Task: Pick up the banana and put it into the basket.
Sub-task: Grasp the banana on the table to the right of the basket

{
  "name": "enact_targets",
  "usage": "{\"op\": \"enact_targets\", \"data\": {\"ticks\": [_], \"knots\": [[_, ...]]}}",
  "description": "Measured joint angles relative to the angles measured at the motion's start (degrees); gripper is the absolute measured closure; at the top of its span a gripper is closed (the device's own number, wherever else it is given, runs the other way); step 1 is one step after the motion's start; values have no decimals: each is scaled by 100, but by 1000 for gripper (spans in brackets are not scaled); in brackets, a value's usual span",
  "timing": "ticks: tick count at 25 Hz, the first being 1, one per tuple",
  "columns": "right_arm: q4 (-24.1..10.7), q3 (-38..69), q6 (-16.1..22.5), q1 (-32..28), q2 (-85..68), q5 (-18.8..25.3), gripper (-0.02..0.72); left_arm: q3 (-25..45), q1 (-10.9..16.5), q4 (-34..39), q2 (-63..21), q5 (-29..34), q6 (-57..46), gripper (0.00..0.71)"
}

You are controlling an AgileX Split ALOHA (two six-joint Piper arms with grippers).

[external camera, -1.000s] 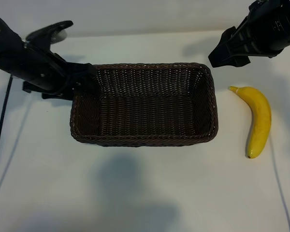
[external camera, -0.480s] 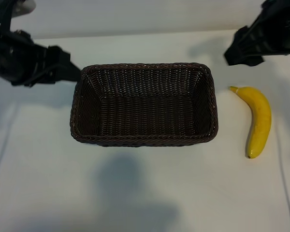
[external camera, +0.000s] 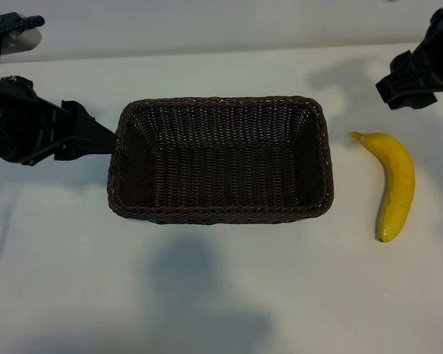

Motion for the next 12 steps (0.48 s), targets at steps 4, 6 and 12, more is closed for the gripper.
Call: {"op": "enact_targets", "data": {"ticks": [4,6,12], "knots": [[-62,6,0,-128,614,13,109,8,0,-119,-8,-3,60,102],[-62,6,-17,-142,877,13,109,14,0,-149,-8,-14,85,102],[-127,6,-62,-142,1541,-47,109,19,0,-150,-8,-14,95,102]]}}
